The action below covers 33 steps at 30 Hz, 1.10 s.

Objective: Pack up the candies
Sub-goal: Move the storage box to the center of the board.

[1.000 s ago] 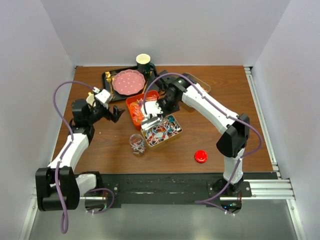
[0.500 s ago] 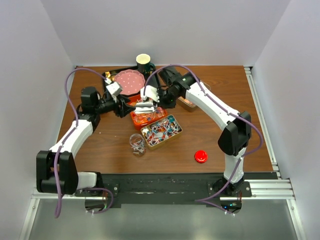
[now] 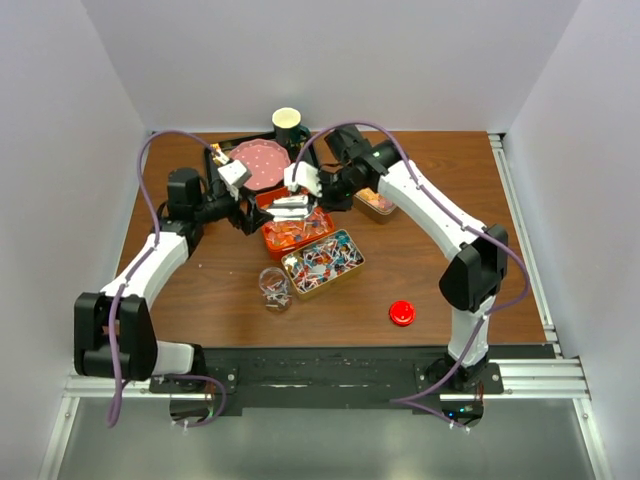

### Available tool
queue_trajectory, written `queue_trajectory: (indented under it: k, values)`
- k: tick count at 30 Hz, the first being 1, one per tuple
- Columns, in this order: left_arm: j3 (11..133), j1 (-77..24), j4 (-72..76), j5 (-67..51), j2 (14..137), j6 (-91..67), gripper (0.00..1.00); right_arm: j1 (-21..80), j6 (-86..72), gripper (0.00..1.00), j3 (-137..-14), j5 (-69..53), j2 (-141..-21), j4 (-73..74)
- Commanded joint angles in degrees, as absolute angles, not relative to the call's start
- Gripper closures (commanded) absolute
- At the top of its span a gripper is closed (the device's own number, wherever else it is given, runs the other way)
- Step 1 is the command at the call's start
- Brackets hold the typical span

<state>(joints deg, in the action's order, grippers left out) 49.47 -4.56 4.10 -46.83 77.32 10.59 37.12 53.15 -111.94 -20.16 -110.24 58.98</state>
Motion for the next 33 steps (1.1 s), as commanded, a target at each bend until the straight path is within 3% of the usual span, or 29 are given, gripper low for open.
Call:
queue_trajectory:
  k: [1,7,10,22,33]
  values:
    - [51.06,-4.39,2.28,-36.33,76.37,17.84,0.09,33.14,55.19,1.0,-112.15,-16.53,-109.68,57.48]
    - [61.76,-4.92,0.89,-22.36,88.56,8.9,0.13,31.55,51.16,1.0,-110.66,-12.66,-109.95,54.85]
    - [66.16,-4.92,0.18,-21.18,93.93,6.95,0.16,31.29,48.69,1.0,-107.68,-12.13,-108.29,52.83]
    - [68.91,-6.59,-4.22,-23.29,103.0,5.8,0.21,30.94,48.25,1.0,-99.32,-10.81,-102.92,51.15]
    - [69.26,-11.33,-3.78,-28.11,106.34,10.28,0.29,30.76,49.83,1.0,-99.49,-8.7,-103.62,50.98]
